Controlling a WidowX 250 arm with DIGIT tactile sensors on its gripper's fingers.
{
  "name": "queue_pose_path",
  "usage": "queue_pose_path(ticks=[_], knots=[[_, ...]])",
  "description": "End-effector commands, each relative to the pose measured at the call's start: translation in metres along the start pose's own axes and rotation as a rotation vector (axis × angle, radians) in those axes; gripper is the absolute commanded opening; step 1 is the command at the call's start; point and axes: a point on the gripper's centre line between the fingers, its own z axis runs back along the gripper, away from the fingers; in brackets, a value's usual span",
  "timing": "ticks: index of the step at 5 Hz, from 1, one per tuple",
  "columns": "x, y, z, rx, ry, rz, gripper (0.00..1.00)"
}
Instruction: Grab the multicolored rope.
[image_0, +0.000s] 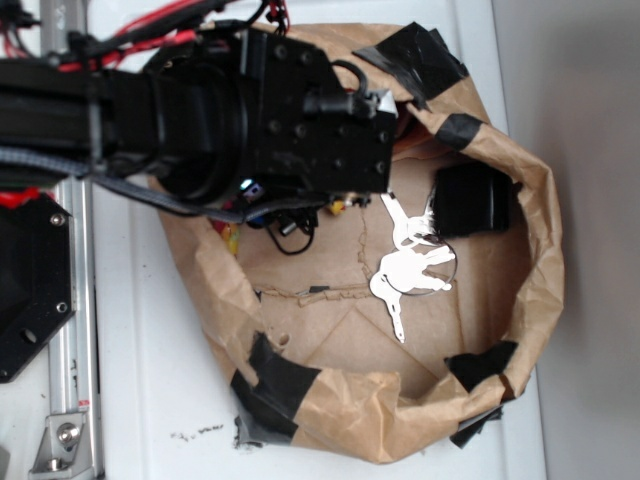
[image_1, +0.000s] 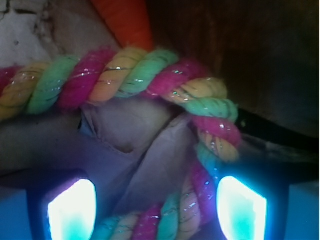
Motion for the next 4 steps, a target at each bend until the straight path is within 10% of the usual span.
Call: queue_pose_path(ticks=[1,3,4], knots=[[0.0,0.017,-0.011,-0.026,0.044,0.095,1.0],[0.017,0.035,-0.039,-0.021,0.209,0.189,1.0],[0.021,0.031,-0.022,0.006,0.016,0.071,0.0]])
